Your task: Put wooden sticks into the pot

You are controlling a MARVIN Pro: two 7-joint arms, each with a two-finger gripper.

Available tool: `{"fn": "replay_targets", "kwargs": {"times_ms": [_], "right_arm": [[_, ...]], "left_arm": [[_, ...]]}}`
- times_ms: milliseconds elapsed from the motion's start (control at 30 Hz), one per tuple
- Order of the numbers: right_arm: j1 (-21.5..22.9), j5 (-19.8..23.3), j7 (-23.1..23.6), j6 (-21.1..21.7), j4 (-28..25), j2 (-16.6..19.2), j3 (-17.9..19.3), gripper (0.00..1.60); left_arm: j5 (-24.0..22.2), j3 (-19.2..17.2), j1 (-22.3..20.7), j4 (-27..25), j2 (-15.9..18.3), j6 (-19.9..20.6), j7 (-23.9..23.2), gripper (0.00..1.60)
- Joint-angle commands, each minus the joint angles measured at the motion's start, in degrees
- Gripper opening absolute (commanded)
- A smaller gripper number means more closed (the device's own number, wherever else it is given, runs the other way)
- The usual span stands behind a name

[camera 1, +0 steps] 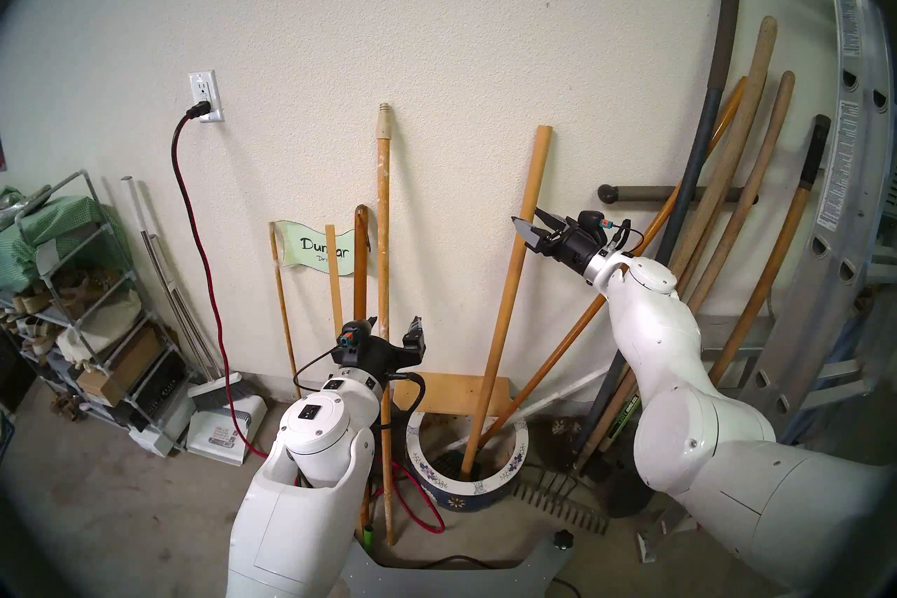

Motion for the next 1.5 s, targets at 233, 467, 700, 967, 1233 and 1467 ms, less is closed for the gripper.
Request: {"fn": "replay_targets", "kwargs": {"times_ms": [233, 467, 700, 967, 1233, 1467], "right_arm": [[-6.86, -2.02, -2.09, 4.74, -12.98, 1.31, 0.87, 1.60], [-10.44, -4.06, -3.51, 6.61, -18.58, 2.57, 2.30, 1.60], [-17.30, -6.47, -5.23, 10.64, -28.58, 1.06, 3.75, 1.60], [-21.26, -7.96, -6.31, 14.20, -32.39, -0.70, 4.83, 1.60], [-24.50, -9.60, -8.19, 17.50, -38.57, -3.11, 5.49, 1.60], [-27.22, -10.18, -9.89, 20.65, -44.62, -6.01, 6.25, 1.60]], "left_arm": [[-0.06, 0.07, -0.02, -0.06, -0.06, -0.04, -0.06, 1.60], [-0.06, 0.08, -0.03, -0.06, -0.06, -0.03, -0.05, 1.60], [-0.06, 0.08, -0.02, -0.06, -0.06, -0.04, -0.05, 1.60], [-0.07, 0.08, -0.02, -0.06, -0.06, -0.05, -0.06, 1.60], [-0.09, 0.08, -0.02, -0.06, -0.06, -0.06, -0.07, 1.60], [-0.11, 0.07, -0.02, -0.06, -0.06, -0.07, -0.09, 1.60]]}}
